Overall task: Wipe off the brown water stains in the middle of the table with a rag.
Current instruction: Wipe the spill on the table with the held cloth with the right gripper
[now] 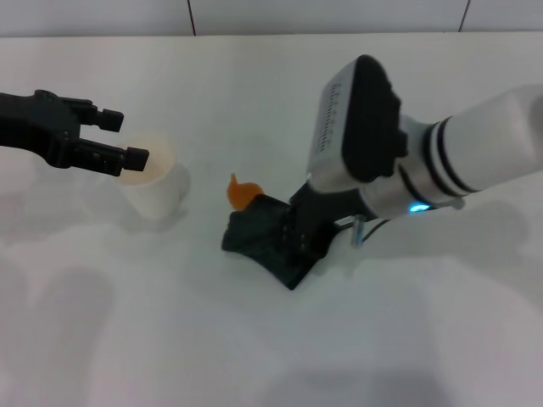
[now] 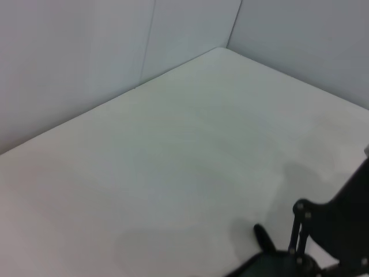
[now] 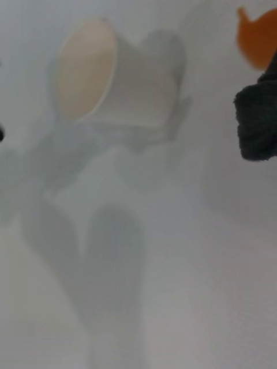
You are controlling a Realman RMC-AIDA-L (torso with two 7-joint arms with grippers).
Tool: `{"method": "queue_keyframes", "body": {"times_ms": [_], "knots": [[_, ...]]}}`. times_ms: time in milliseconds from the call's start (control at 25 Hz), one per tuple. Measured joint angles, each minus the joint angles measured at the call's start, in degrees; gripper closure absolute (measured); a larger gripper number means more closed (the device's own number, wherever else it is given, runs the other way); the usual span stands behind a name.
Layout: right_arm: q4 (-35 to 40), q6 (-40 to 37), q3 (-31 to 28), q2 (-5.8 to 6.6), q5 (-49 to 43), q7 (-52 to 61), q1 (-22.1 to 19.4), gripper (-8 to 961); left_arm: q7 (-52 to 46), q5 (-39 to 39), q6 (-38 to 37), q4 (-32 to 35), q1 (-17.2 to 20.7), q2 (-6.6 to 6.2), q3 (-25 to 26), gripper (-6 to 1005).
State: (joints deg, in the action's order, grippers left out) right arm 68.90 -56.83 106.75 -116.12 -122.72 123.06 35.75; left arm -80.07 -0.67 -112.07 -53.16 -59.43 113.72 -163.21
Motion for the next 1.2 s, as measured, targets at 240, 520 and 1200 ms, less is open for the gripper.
{"method": "queue_keyframes", "body": {"times_ms": [240,520,1200], "knots": [[-0.2,6.6,7.4,-0.08,0.2,0.3,1.6,881,0.0,0.0,0.0,0.0,-0.5,0.51,0.0,105],[-2.2,12.0,8.8,-0.07,-0.6,2.8,1.9,880,0.0,0.0,-0.1,-0.1,-1.0,0.78,0.0,105],[-3.3,14.9,9.6,0.23,-2.3,4.8,2.2,880,-0.2,-0.1,0.0,-0.1,-0.6,1.06,0.0,105]]}}
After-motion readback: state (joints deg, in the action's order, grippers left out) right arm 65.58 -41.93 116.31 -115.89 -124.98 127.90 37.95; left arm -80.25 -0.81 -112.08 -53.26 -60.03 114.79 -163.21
